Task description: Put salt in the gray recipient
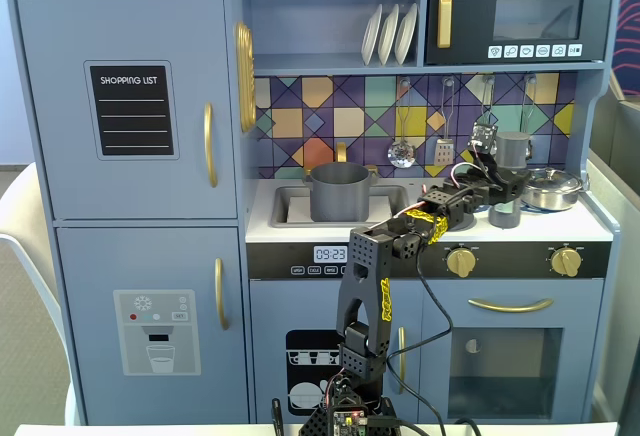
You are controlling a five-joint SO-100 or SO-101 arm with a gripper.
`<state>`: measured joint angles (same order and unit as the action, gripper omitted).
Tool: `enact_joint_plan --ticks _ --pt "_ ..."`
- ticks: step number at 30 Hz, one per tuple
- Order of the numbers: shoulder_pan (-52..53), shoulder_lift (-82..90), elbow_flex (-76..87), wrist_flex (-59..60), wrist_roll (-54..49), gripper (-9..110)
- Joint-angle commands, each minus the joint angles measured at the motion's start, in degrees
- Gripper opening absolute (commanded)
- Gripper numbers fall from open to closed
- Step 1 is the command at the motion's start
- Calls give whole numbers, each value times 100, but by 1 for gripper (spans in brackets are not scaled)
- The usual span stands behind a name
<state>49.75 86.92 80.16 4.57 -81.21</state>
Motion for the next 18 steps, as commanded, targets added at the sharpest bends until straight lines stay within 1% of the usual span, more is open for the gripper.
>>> enact_joint_plan --ticks 1,4,8,14,16,18 --pt "-352 1274 -870 800 1274 0" --pt "-756 1898 -1318 2004 2646 0" --pt "-1468 2769 -1222 2215 5238 0" --pt "-2224 3375 -1257 3639 9237 0" --pt "-2496 3331 -1327 3999 10336 0" --pt "-2804 3270 -1336 4228 11065 0"
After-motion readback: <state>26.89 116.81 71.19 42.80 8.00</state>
